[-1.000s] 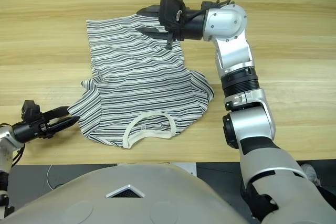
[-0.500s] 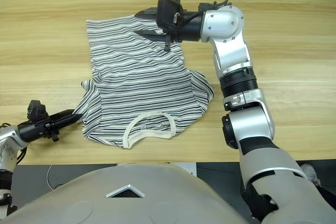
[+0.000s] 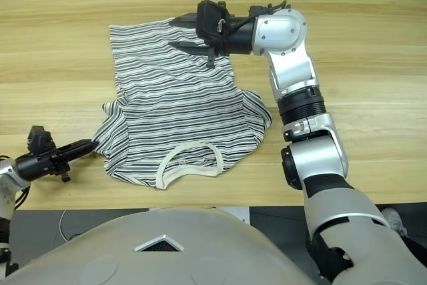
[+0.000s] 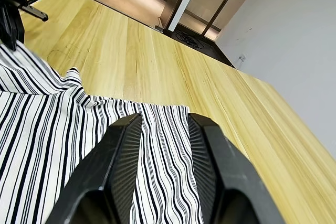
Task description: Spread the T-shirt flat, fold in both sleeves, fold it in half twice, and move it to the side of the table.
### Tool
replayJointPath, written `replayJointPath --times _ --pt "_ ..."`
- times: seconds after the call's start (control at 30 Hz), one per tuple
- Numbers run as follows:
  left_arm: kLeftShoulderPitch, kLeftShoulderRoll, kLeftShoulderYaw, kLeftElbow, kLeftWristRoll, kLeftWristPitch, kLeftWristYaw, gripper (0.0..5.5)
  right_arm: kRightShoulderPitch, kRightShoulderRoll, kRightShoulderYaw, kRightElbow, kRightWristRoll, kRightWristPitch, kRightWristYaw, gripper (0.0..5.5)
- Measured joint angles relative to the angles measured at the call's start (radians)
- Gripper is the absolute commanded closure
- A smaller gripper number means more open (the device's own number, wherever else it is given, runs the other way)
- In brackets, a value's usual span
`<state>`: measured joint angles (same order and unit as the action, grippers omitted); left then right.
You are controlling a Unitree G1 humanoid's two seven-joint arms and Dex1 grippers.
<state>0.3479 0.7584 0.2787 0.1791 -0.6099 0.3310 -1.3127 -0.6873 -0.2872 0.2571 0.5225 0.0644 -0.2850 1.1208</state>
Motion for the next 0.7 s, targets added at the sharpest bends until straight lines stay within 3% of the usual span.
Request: replayJointPath --times 0.23,0.43,0.7 --pt "-0.01 0.025 0.073 -0.081 -0.098 0.125 -0.011 5.36 0.0 0.005 0.005 0.0 0.0 -0.001 0.0 3.91" --pt "-0.013 0.023 0.065 -0.199 -0.126 0.177 0.003 5.36 0.007 0.011 0.011 -0.001 0.0 -0.002 0.0 3.91" --pt "-0.194 -0.068 -0.155 -0.304 -0.089 0.22 0.083 5.36 0.029 0.016 0.017 -0.002 0.003 -0.014 0.0 3.91"
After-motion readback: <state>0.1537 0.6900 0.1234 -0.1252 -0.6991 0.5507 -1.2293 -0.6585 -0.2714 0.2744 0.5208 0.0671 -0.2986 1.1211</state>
